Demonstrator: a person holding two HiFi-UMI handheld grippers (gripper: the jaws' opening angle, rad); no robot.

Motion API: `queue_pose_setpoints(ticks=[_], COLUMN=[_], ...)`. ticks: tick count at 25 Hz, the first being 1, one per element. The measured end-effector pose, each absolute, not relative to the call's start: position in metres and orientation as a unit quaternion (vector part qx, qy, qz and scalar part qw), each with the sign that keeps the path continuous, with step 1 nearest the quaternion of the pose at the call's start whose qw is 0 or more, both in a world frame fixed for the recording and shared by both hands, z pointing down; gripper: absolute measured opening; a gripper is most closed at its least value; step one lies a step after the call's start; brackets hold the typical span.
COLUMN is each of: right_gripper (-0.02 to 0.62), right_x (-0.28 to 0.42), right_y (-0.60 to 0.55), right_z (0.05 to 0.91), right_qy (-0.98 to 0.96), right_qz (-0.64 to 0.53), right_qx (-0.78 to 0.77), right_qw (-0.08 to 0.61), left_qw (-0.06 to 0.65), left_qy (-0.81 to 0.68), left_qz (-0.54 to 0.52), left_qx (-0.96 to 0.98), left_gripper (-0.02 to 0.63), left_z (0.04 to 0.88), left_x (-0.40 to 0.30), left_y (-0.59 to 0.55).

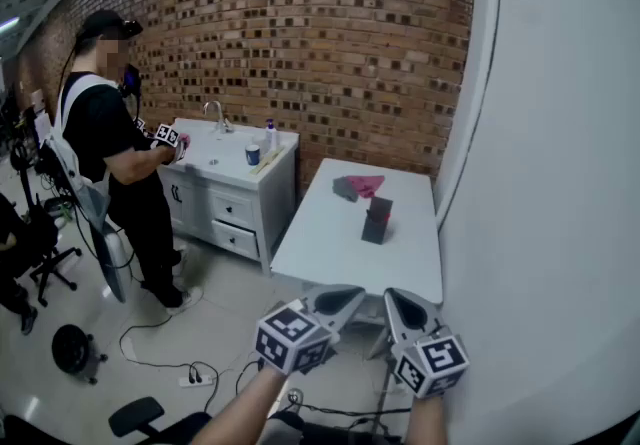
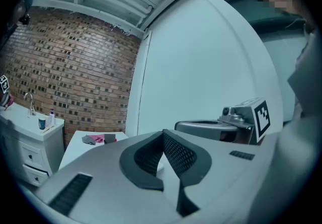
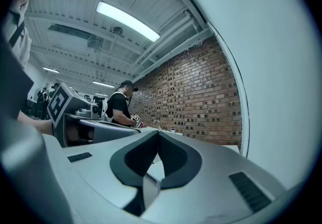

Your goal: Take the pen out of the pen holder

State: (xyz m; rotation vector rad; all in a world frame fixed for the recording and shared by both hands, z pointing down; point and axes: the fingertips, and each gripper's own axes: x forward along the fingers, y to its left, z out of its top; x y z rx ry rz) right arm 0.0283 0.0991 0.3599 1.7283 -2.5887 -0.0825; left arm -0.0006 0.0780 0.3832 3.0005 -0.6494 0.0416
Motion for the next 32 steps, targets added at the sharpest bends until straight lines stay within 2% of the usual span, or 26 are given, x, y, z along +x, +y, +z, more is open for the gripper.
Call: queue_pose_setpoints(ticks=[16, 32], right_gripper=[0.002, 0.002], right_x=[0.046, 0.086], right_y=[0.065, -0.048], right_z=[0.376, 0.370], right_qy=[-0.830, -0.805], right_qz=[-0.022, -0.011], right_qx=[0.558, 0.593], right_qw=[0.013, 0.031], left_qw=[0.041, 0.046], left_qy=[-0.212, -0.182], left_qz=[0.011, 0.013], left_qx=[0.976, 0.982], left_gripper=[0.003, 0.002], left_z=[0.383, 0.376], left_x=[0.015, 0.055], left_y=[0.047, -0.076])
